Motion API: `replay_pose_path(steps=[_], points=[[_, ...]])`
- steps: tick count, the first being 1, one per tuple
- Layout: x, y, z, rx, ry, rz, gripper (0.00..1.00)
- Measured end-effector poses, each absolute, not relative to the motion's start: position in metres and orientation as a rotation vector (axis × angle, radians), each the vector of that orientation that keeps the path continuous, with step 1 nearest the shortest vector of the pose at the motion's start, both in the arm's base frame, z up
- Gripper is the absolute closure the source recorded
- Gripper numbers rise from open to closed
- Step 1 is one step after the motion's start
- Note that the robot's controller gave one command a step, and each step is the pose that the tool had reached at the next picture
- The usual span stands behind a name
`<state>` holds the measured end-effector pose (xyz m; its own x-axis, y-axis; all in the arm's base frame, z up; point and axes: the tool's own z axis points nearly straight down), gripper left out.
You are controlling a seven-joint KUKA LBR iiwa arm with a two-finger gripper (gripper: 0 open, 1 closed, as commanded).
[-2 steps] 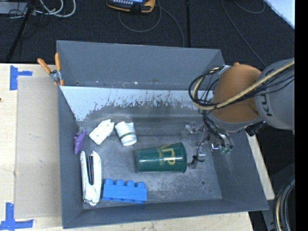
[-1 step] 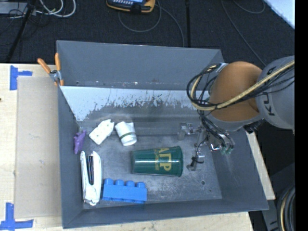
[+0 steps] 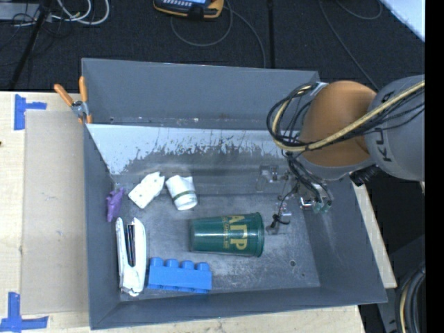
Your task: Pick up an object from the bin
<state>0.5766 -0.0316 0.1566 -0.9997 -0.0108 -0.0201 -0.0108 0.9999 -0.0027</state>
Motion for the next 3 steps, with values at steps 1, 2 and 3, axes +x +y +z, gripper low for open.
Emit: replay_pose_path(steps=[1,2,3], points=[[0.577,-0.016,0.113,-0.168,3.143,0.000,0.00],[0.565,0.044,0.094,-0.449,3.089,-0.006,1.00],[0.565,0.044,0.094,-0.450,3.088,-0.006,1.00]])
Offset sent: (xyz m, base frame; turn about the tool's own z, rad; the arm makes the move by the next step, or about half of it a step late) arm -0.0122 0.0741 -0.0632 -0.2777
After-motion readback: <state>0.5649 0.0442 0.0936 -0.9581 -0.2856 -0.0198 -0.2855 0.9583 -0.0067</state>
